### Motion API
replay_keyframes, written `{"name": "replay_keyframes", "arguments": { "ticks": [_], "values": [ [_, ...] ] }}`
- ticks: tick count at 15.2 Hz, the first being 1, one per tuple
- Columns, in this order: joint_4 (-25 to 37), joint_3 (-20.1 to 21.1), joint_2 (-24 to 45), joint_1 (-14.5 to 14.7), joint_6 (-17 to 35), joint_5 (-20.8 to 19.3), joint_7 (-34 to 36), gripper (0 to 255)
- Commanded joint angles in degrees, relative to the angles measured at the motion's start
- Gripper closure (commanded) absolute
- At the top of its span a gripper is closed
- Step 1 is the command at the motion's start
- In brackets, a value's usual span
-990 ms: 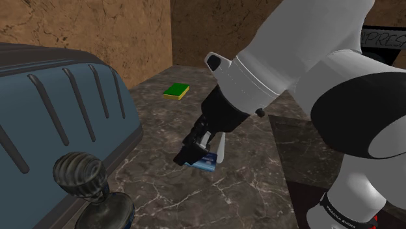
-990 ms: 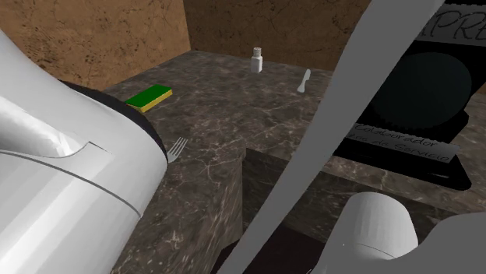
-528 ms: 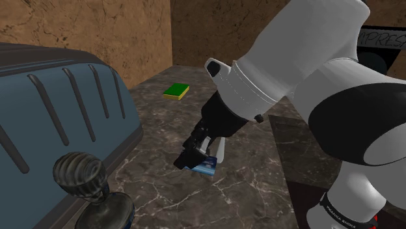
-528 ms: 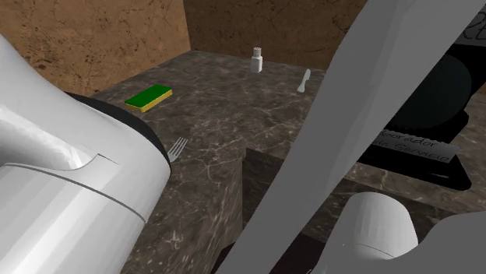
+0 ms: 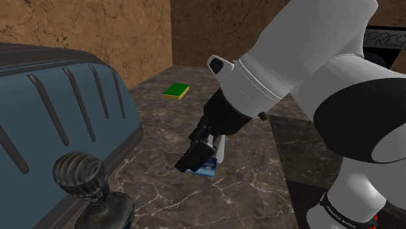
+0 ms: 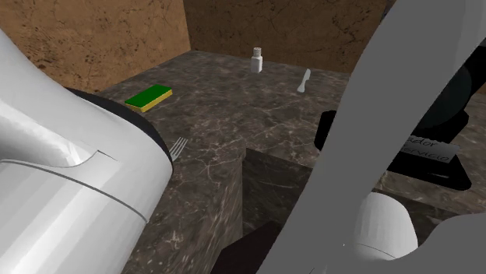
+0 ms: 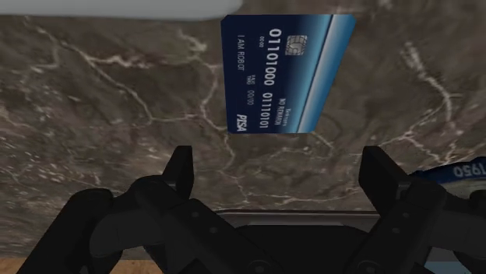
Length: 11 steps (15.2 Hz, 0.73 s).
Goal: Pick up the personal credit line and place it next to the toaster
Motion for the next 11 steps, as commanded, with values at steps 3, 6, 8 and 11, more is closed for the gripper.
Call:
{"name": "replay_keyframes", "arguments": {
  "ticks": [3, 6, 8, 11],
  "values": [
    [1.2, -2.2, -5.8, 2.1, -7.1, 1.2, -1.0, 0],
    [1.2, -2.2, -5.8, 2.1, -7.1, 1.2, -1.0, 0],
    [1.2, -2.2, -5.8, 2.1, -7.1, 1.2, -1.0, 0],
    [1.2, -2.2, -5.8, 2.1, -7.1, 1.2, -1.0, 0]
  ]
}}
